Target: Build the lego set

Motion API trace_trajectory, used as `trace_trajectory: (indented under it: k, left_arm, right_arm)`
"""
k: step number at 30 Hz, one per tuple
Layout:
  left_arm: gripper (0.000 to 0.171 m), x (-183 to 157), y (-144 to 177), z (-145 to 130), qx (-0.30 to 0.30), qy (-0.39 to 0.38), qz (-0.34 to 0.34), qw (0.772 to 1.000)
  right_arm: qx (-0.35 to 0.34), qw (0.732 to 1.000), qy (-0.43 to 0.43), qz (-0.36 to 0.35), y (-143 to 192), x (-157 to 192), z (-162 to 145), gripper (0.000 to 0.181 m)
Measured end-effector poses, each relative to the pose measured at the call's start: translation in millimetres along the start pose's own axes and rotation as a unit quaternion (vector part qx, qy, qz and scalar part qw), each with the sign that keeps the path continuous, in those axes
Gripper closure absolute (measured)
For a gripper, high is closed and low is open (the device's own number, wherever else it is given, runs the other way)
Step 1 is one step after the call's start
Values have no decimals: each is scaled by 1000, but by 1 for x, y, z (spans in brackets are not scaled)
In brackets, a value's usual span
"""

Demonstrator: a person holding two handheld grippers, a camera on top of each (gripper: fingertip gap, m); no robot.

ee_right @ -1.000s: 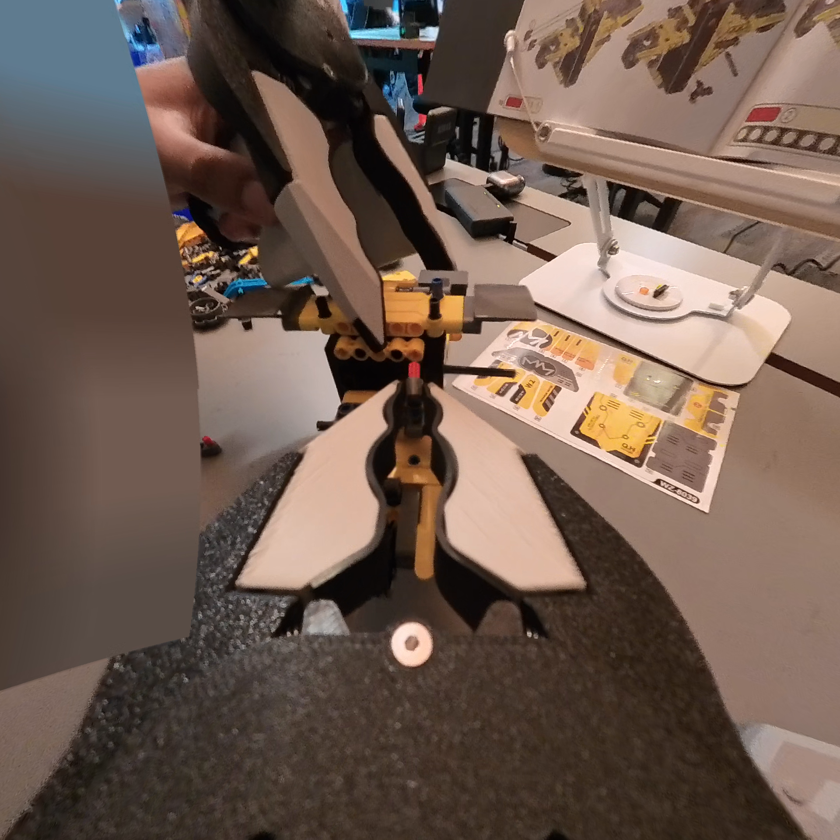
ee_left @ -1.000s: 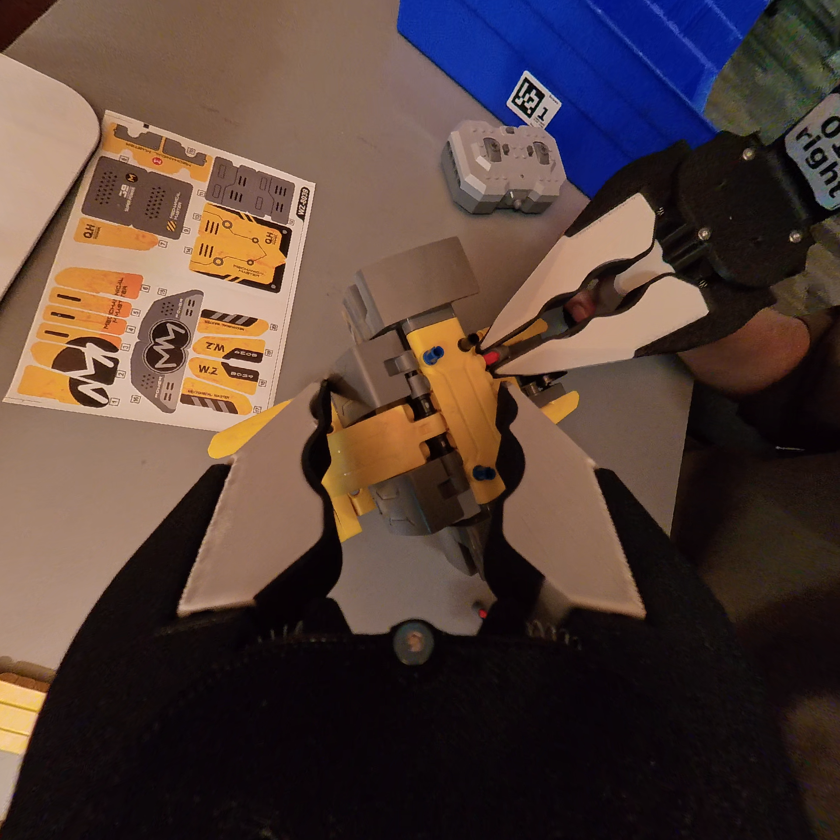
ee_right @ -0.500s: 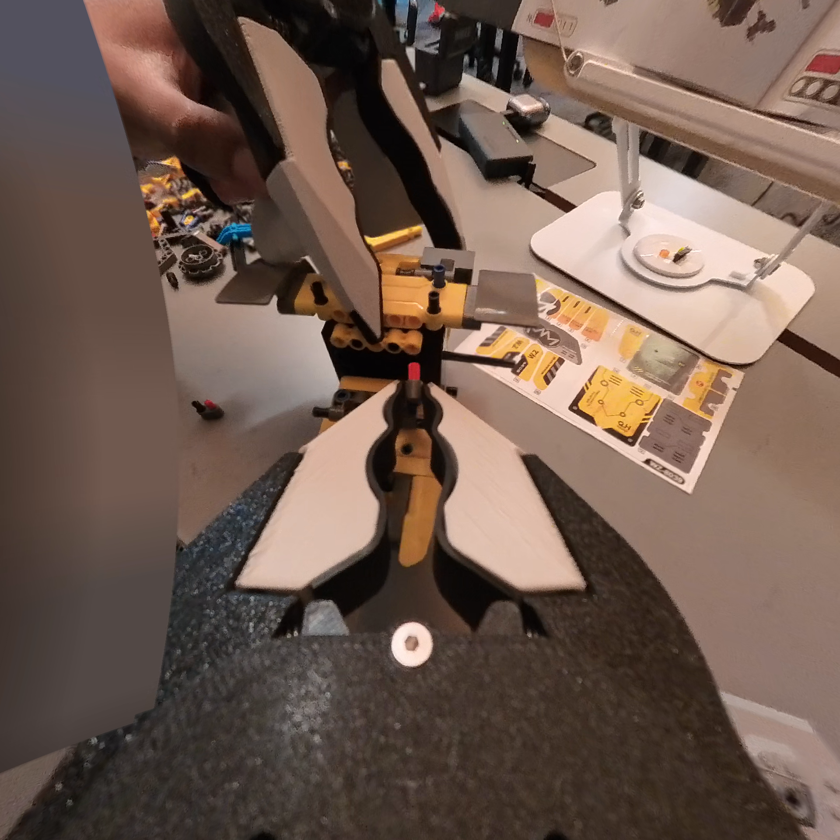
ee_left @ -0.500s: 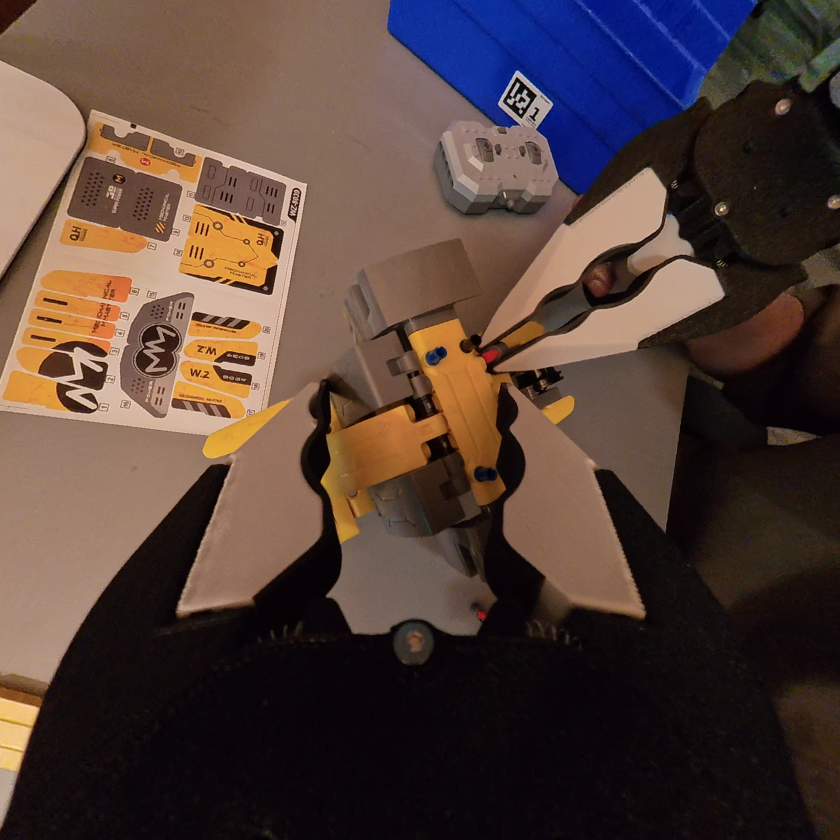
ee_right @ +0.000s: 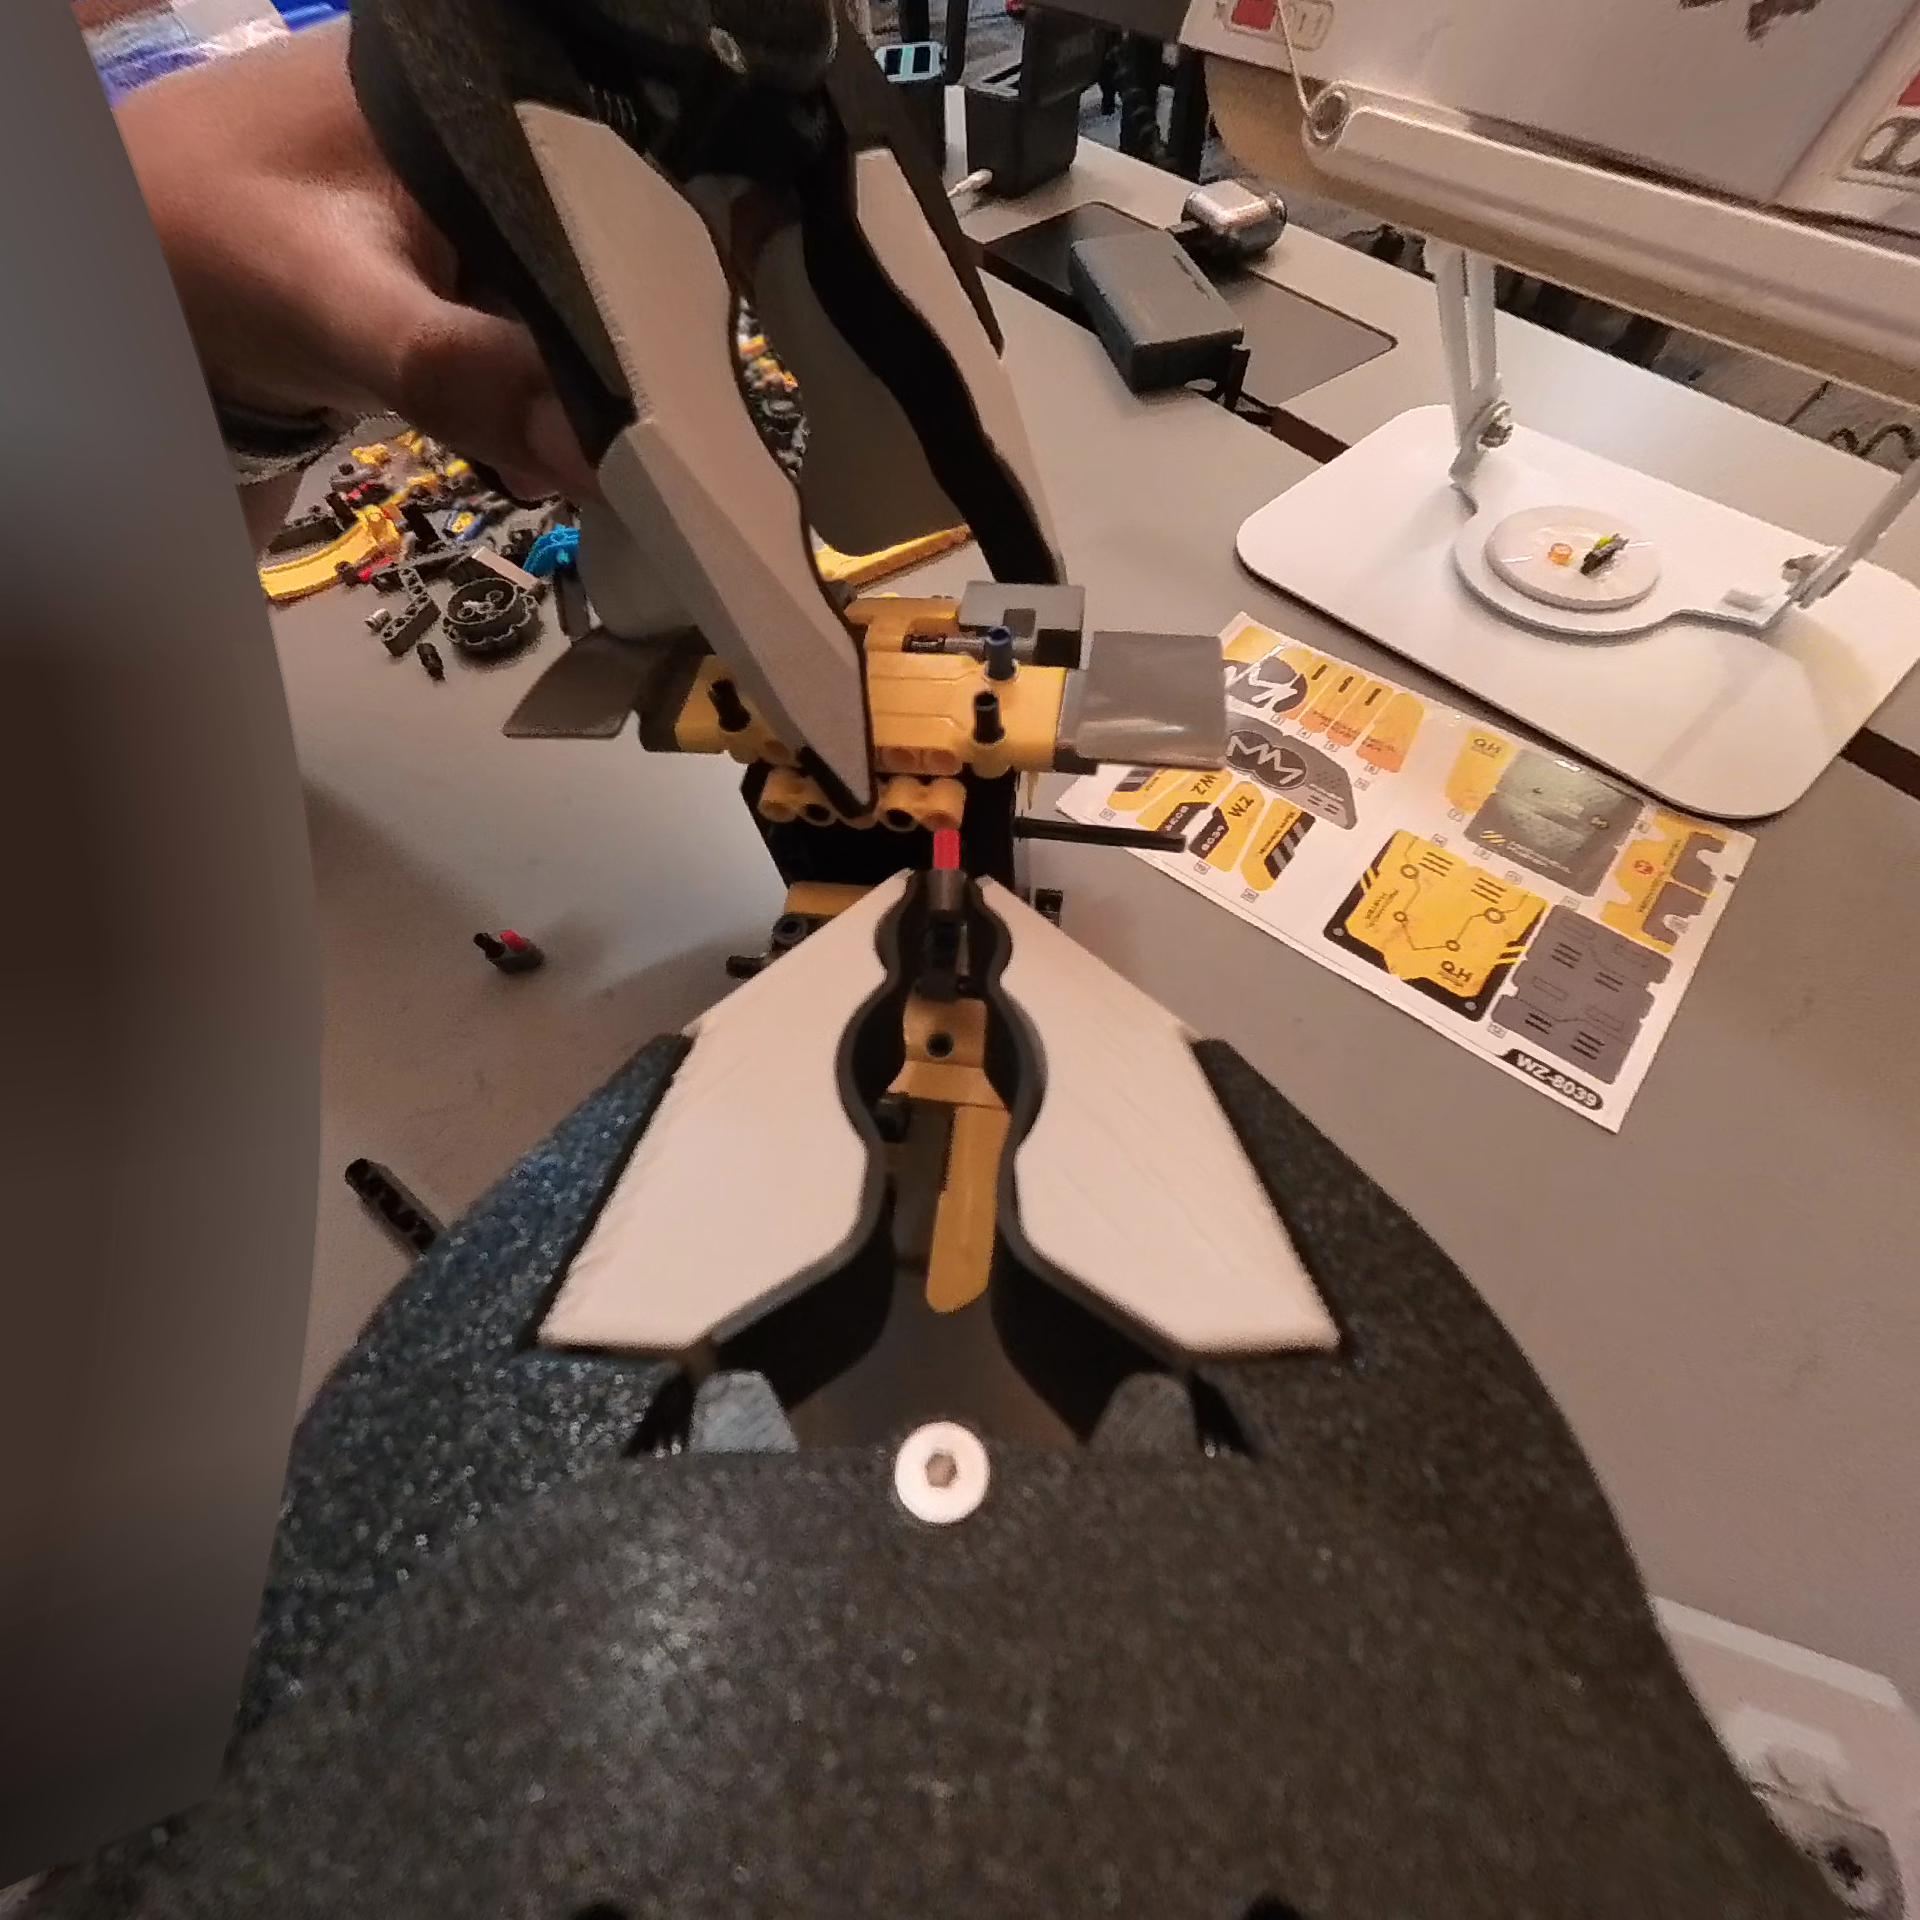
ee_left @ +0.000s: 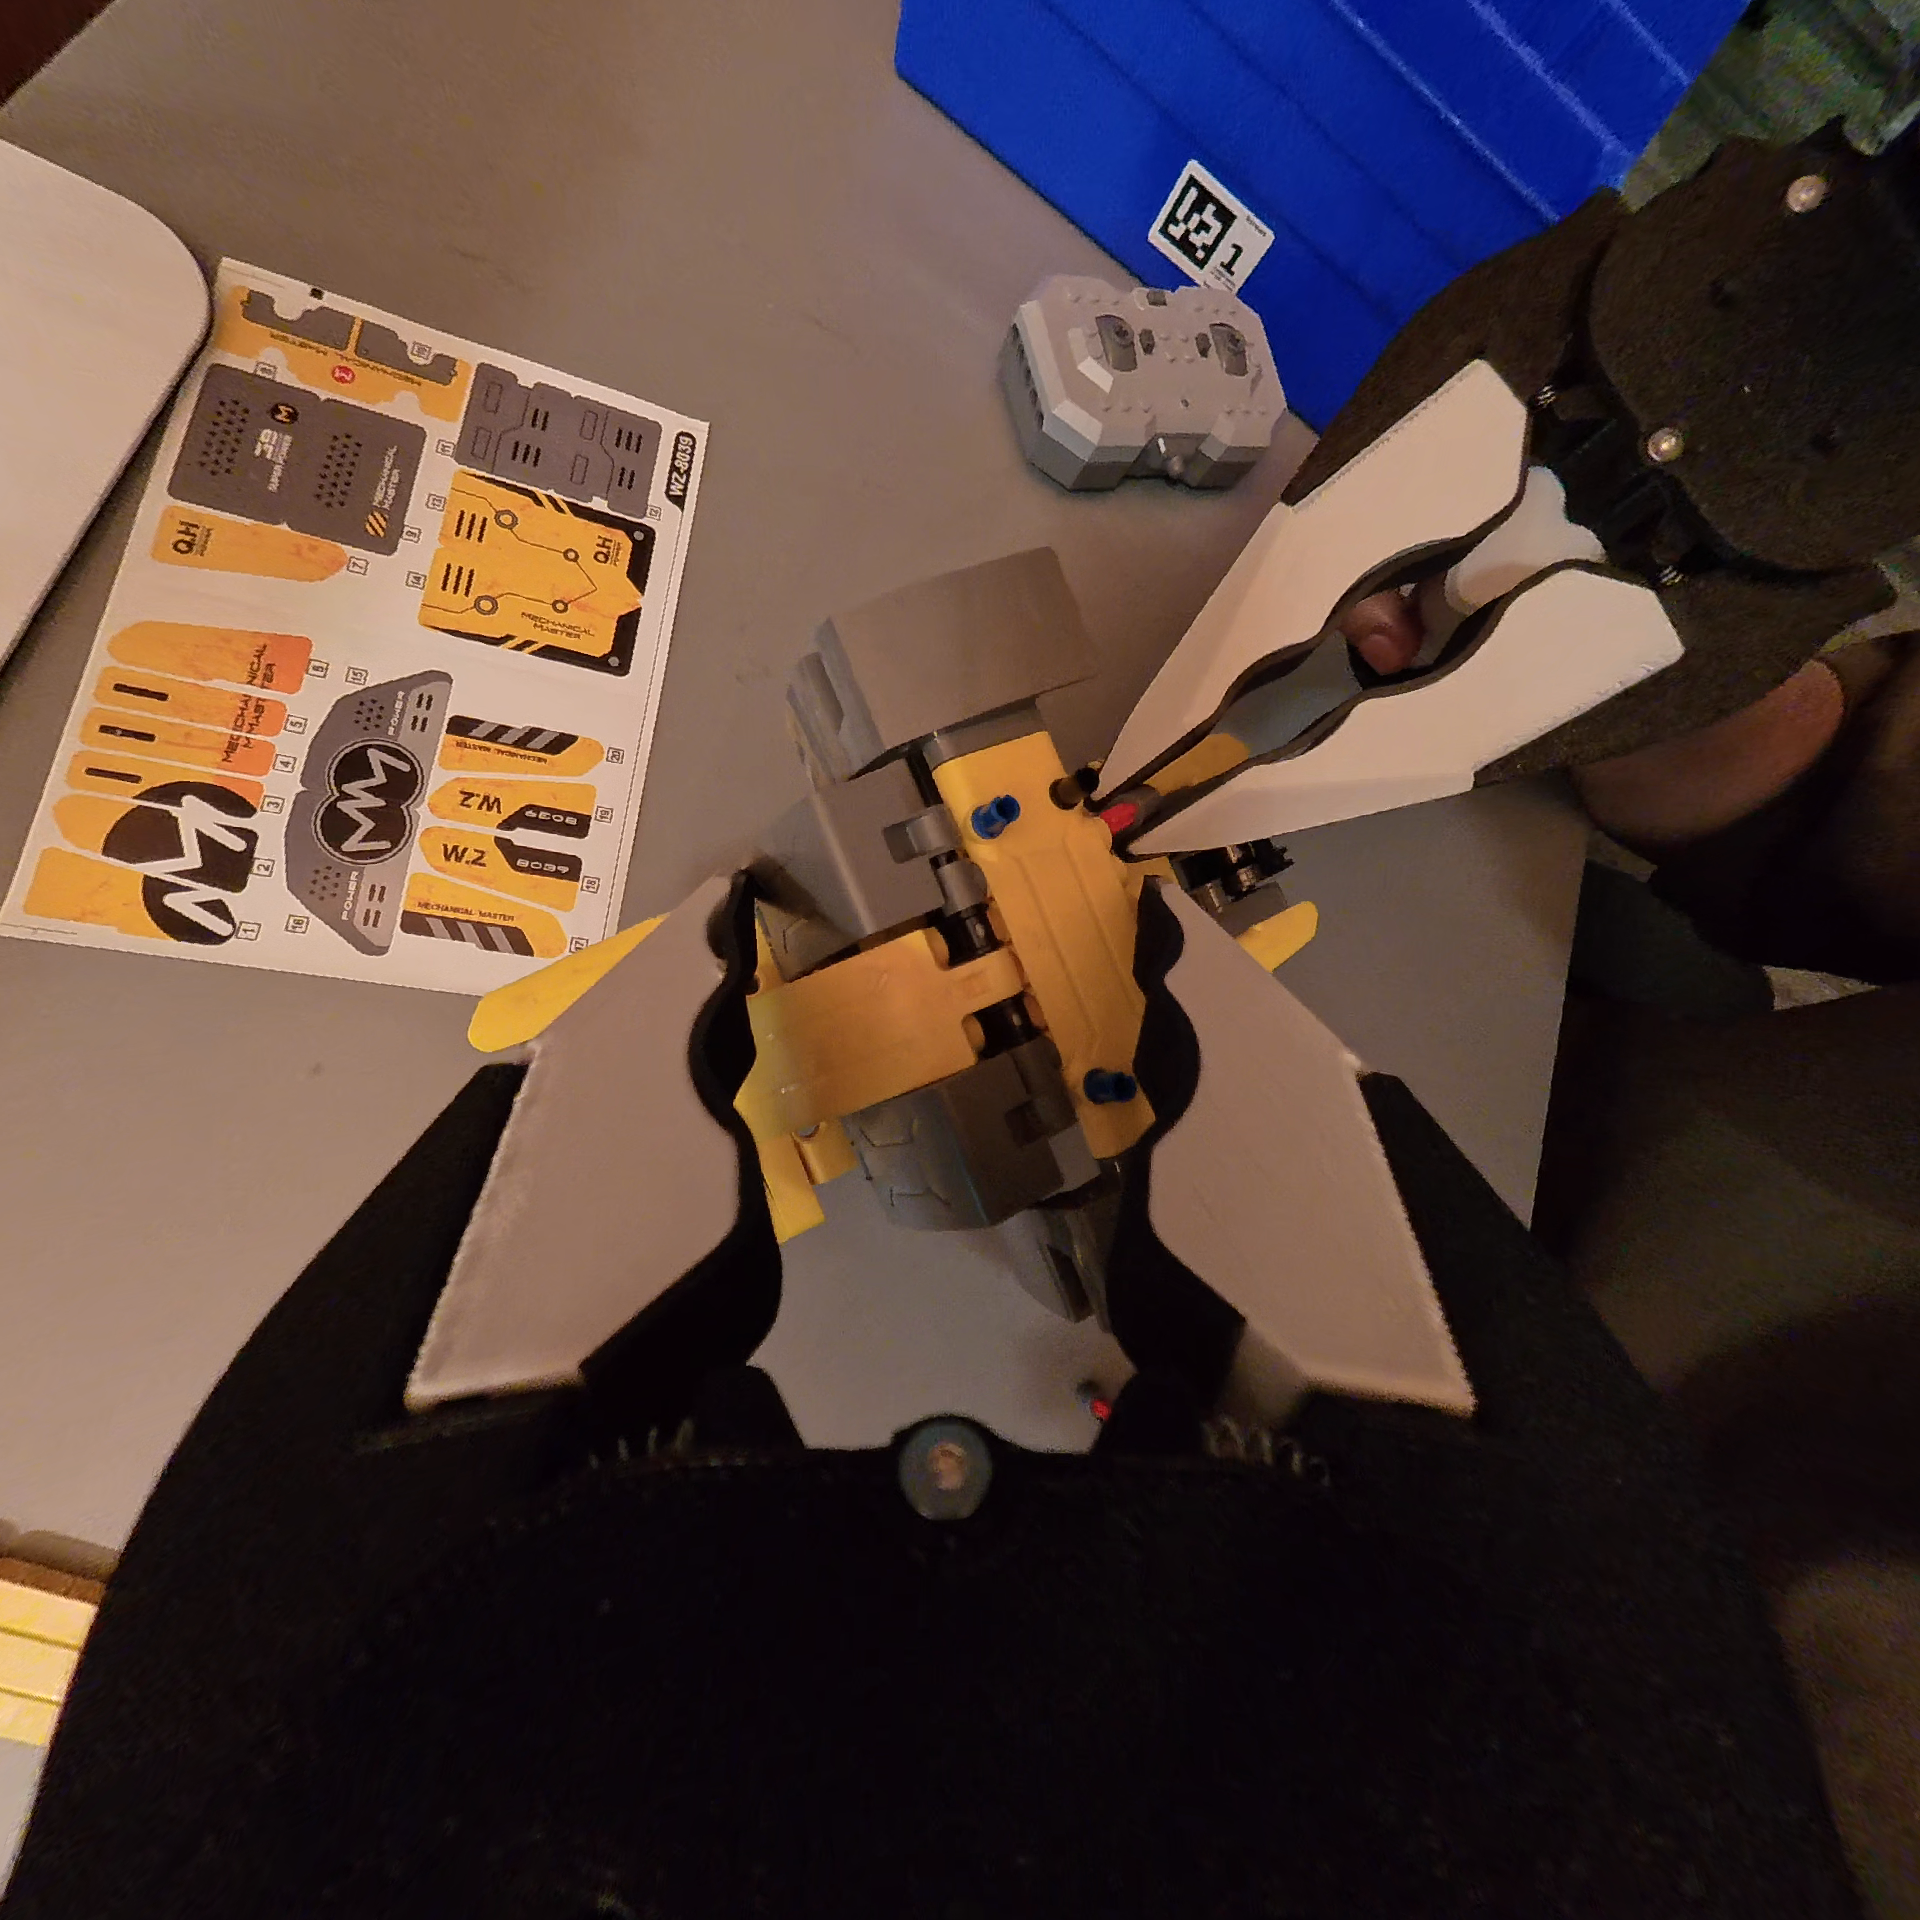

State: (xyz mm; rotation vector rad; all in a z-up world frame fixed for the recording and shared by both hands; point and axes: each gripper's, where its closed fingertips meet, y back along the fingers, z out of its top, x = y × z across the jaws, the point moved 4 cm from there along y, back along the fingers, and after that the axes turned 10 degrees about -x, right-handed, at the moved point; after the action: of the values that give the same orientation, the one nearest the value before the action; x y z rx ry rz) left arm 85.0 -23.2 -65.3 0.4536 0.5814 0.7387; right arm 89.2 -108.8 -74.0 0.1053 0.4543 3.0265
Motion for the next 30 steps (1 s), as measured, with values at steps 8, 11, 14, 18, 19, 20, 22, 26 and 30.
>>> trace_trajectory:
  k: [8,11,14,18,19,20,22,26,30]
  left_arm:
    - [103,-1,0,0,2,-9,6,1000]
    - [103,-1,0,0,3,-10,6,1000]
    - [103,-1,0,0,2,-11,5,1000]
    - [103,-1,0,0,2,-12,6,1000]
    - [103,-1,-1,0,2,-12,5,1000]
    - [103,-2,-1,0,1,-12,4,1000]
    - [103,-2,-2,1,1,-13,4,1000]
    - [103,-3,-2,1,1,-20,4,1000]
    - [104,-5,-3,1,3,-29,9,1000]
  right_arm:
    - [-13,1000,-11,-3,0,0,-1,175]
    - [-13,1000,9,-13,0,2,-1,175]
    - [-12,1000,10,-15,1,2,-1,175]
    - [1,1000,-1,-12,1,1,0,175]
    - [10,1000,-3,-12,1,1,1,175]
    - [21,1000,-3,-12,2,1,1,175]
    - [45,999,1,-16,2,1,3,175]
    - [98,995,14,-24,2,2,7,175]
    - [173,984,21,-22,1,3,12,175]
